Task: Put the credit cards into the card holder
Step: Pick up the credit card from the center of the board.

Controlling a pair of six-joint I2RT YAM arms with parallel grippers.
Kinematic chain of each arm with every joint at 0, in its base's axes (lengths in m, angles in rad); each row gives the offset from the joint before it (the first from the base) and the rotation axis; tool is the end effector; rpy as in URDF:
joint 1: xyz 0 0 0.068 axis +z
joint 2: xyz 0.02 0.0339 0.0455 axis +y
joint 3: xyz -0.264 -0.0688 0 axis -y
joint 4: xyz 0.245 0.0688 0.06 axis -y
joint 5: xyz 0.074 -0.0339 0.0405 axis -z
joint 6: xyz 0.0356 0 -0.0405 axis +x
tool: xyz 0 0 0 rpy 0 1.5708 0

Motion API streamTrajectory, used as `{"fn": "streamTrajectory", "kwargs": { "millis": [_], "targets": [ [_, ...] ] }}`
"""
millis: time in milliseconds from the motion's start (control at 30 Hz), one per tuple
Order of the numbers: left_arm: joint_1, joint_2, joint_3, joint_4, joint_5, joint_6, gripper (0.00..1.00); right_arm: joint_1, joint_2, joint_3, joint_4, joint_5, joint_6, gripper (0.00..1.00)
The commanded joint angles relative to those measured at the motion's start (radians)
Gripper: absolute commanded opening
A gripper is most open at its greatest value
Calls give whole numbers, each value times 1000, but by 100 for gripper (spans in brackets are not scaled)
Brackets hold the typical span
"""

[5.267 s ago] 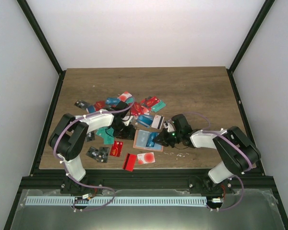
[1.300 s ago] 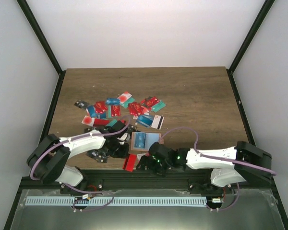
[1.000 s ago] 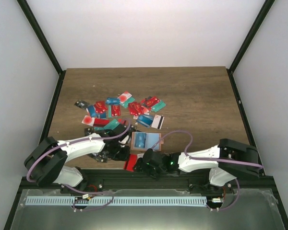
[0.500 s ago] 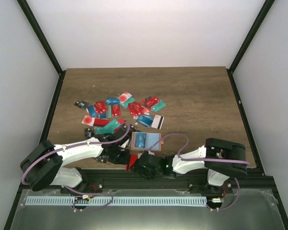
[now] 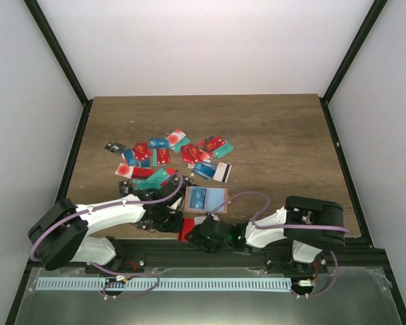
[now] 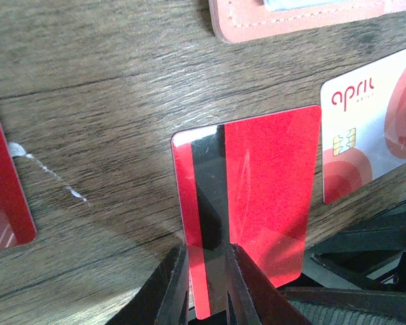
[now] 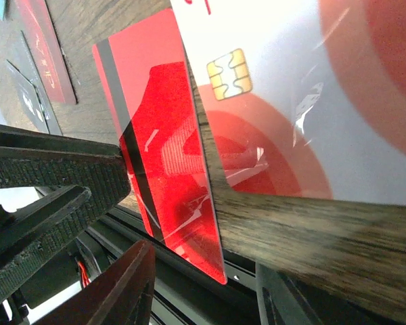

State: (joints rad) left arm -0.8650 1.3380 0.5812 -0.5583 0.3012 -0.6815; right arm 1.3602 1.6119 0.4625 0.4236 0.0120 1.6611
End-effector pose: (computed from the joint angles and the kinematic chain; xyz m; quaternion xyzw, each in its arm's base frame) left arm 0.1254 -0.1634 0.1413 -0.1089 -0.9747 0.1945 0.0137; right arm 0.0564 0.2618 0.1055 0.1391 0.9014 0.4090 0.0301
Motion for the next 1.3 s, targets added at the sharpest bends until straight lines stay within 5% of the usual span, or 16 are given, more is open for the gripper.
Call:
{"fn": "streamTrajectory", "kwargs": {
  "millis": [0,767,1067,1267],
  "targets": [
    [-10,-6,-9,-6,-2,-12,18,-7,46,0,37,32,-19,43],
    [-28,-69,-21,-37,-19,-72,17,-8,145,37,81,-52,-26,16],
    [-31,-341,29,-224,-192,-194,20,-39,131,152,-40,-160,-255,1],
    [-29,-507,139,-404,-302,-243,23,-38,66,245,-141,-209,-432,1]
  ]
}}
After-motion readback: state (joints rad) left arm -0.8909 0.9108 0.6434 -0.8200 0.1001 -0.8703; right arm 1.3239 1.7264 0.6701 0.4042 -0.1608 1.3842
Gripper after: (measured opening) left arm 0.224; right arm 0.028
